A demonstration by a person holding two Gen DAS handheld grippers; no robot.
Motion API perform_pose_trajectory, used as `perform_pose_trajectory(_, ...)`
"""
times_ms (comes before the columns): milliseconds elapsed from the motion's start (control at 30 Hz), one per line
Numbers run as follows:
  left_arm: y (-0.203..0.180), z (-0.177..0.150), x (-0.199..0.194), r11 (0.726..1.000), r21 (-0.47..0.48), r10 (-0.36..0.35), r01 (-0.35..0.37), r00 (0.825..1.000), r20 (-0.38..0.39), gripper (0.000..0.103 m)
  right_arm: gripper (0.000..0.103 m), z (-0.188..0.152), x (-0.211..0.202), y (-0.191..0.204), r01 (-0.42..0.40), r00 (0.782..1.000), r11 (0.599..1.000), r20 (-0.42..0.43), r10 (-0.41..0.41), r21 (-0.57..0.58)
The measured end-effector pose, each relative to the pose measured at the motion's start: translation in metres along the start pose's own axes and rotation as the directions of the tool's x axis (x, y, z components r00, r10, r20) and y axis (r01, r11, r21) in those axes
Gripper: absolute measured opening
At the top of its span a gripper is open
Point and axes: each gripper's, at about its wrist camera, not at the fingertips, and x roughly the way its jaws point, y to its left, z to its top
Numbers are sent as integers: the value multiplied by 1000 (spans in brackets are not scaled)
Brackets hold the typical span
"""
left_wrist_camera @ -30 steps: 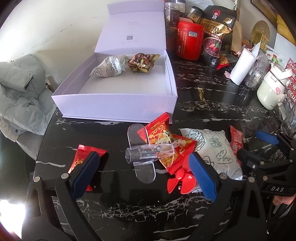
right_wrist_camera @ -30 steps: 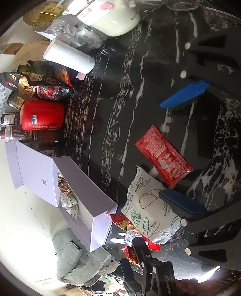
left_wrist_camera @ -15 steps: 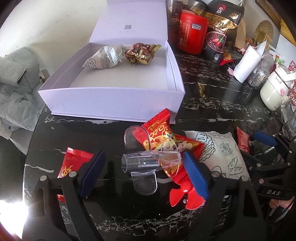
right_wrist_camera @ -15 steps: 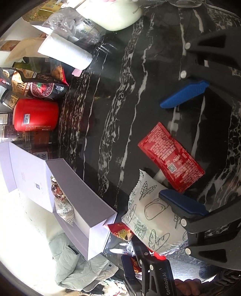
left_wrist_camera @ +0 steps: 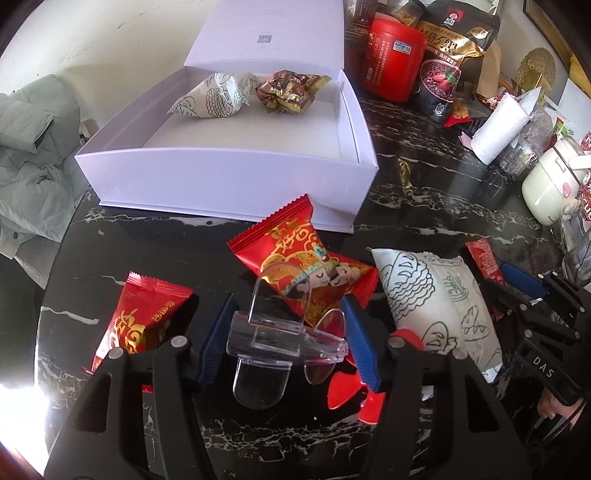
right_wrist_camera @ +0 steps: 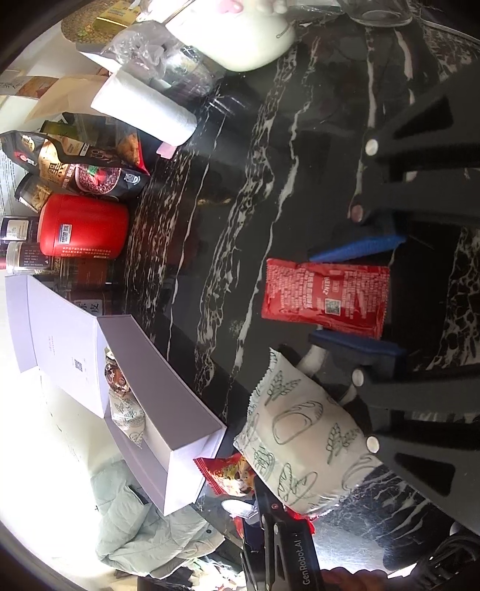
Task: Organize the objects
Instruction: 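Grasp the red sauce sachet with the right gripper while the left approaches the clear plastic stand, then lift the red sachet with the right gripper while the left grasps the clear plastic stand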
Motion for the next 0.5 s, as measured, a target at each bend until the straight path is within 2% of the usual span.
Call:
perform_pose_trajectory(167, 0, -11, -10, 1000, 5, -19, 19, 1000, -8, 57, 33, -8, -8, 2, -32, 999, 999, 5, 32, -3)
perform_pose_trajectory(500, -11, -35, -28, 999, 43, -21, 22, 1000, -19, 57, 32, -41, -34, 13, -50, 999, 999, 7, 50, -22)
